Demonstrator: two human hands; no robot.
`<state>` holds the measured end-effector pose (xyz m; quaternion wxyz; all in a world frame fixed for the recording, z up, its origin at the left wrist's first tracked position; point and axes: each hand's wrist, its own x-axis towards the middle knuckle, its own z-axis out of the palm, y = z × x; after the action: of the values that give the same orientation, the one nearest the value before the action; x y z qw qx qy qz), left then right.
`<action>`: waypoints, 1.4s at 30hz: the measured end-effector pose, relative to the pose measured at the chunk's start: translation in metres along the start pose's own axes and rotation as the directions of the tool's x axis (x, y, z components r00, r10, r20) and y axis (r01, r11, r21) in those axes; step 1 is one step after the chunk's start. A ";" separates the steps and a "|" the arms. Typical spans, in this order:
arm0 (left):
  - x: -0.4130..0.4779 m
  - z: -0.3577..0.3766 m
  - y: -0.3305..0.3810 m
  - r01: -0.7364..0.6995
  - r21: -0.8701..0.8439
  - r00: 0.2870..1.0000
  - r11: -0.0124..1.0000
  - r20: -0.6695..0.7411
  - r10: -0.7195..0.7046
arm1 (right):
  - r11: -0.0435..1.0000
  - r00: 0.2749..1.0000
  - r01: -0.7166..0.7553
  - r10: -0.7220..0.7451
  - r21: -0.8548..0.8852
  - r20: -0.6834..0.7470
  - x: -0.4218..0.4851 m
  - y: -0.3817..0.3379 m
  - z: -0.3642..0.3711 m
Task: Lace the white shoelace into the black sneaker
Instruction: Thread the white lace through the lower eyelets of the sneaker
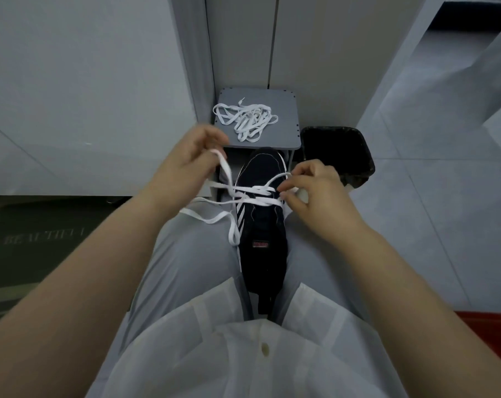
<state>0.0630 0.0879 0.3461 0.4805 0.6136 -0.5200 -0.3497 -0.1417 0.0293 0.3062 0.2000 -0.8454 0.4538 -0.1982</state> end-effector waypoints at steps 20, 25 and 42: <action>-0.012 0.043 -0.027 -0.037 0.732 0.985 0.680 0.140 -0.097 | 0.982 0.996 -0.066 0.054 0.178 0.068 0.000 -0.009 -0.040; -0.010 0.043 -0.023 0.008 0.711 0.991 0.703 0.087 -0.100 | 0.992 0.992 -0.039 0.053 -0.124 0.111 -0.004 -0.005 -0.014; -0.001 -0.053 0.003 0.017 -0.218 0.931 0.976 -0.353 -0.095 | 0.389 0.980 -0.065 0.198 0.919 -0.014 -0.022 -0.003 -0.070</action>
<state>0.1115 0.1015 0.3641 0.6200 0.6276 -0.3647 -0.2979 -0.1867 0.0388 0.3632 0.6170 -0.5451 0.3479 -0.4484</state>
